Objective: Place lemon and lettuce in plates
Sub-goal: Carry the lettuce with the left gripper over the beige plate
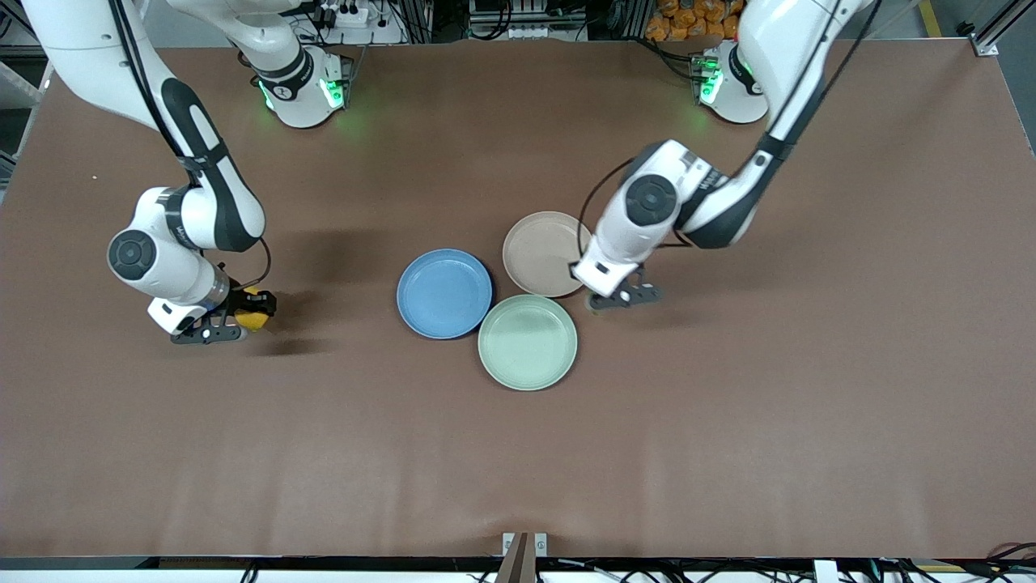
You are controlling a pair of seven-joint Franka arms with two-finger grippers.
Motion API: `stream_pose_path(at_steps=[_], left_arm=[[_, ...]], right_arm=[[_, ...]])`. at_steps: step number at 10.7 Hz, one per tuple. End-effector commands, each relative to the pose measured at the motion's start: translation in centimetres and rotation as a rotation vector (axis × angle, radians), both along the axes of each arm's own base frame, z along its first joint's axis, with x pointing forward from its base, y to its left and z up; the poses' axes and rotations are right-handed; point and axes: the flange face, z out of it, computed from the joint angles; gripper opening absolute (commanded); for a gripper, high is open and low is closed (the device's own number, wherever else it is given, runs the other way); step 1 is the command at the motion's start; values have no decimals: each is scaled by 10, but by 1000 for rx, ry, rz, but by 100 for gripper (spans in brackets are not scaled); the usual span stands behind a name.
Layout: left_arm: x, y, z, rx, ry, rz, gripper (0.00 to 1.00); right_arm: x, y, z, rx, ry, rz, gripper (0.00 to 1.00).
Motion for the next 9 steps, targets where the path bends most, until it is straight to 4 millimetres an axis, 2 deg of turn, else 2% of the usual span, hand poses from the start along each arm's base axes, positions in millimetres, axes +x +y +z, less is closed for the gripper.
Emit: stream_pose_path(at_steps=[1, 2, 4, 6, 9], left_arm=[[-35, -34, 2, 26, -5, 4, 0], [-43, -47, -1, 22, -3, 4, 0], [-55, -60, -5, 20, -1, -13, 0], [-69, -71, -17, 31, 17, -29, 0], [-77, -76, -29, 53, 22, -25, 0]], right_arm=[[10, 30, 29, 16, 6, -27, 38], [16, 51, 36, 25, 2, -39, 38], [23, 87, 50, 38, 16, -71, 38], [21, 128, 57, 41, 16, -91, 39], [12, 190, 60, 34, 5, -126, 38]])
